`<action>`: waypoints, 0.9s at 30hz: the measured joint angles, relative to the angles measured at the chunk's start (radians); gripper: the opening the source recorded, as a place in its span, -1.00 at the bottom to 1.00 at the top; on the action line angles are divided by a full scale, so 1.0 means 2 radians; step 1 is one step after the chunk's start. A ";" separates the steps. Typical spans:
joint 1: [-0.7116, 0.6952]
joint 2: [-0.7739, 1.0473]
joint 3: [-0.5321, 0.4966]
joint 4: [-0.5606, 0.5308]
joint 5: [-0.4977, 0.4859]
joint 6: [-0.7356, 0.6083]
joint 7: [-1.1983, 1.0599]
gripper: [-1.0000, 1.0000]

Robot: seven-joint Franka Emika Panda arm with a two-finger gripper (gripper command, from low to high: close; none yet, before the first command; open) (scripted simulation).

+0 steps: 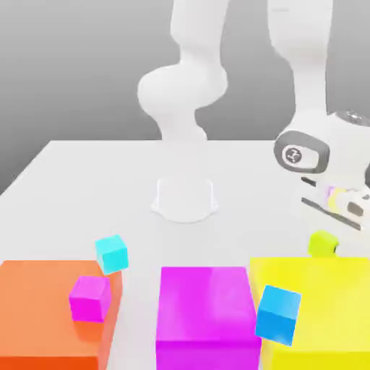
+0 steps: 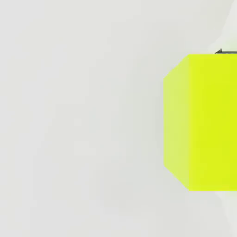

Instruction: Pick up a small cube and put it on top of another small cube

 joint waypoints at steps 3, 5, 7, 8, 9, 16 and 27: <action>-0.033 -0.050 -0.011 -0.007 0.011 -0.042 -0.032 -1.00; -0.076 -0.079 -0.033 -0.008 0.000 -0.067 -0.066 -1.00; -0.111 -0.107 -0.057 -0.009 -0.013 -0.092 -0.103 -1.00; -0.125 -0.121 -0.071 -0.010 -0.019 -0.104 -0.122 -1.00; -0.140 -0.135 -0.086 -0.010 -0.026 -0.117 -0.140 -1.00; -0.259 -0.228 -0.205 -0.014 -0.081 -0.201 -0.268 -1.00; -0.357 -0.234 -0.344 -0.035 -0.120 -0.186 -0.402 -1.00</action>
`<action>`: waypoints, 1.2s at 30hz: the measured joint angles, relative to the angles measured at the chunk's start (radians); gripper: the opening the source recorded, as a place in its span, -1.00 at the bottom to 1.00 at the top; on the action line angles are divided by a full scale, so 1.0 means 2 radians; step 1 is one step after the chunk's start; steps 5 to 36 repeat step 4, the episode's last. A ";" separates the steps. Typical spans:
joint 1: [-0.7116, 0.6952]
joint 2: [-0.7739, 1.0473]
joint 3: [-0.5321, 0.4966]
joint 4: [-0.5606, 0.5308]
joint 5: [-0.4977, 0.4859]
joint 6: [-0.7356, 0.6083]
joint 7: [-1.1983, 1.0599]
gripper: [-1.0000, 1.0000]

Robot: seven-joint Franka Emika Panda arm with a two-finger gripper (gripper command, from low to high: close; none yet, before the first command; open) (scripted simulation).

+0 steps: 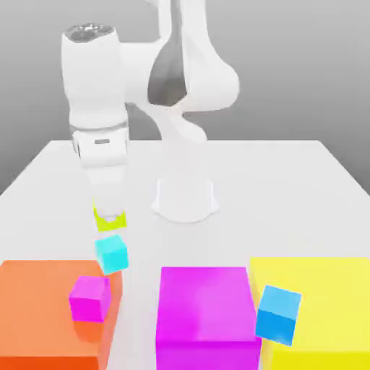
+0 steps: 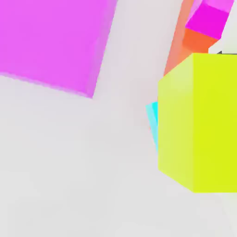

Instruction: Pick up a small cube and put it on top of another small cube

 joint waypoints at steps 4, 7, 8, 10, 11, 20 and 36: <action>0.006 0.028 -0.009 -0.006 0.004 0.033 -0.005 1.00; 0.006 0.028 -0.009 -0.006 0.004 0.033 -0.005 1.00; 0.006 0.028 -0.009 -0.006 0.004 0.033 -0.005 1.00; 0.006 0.028 -0.009 -0.006 0.004 0.033 -0.005 1.00; 0.006 0.028 -0.009 -0.006 0.004 0.033 -0.005 1.00; 0.006 0.028 -0.009 -0.006 0.004 0.033 -0.005 1.00; 0.006 0.028 -0.009 -0.006 0.004 0.033 -0.005 1.00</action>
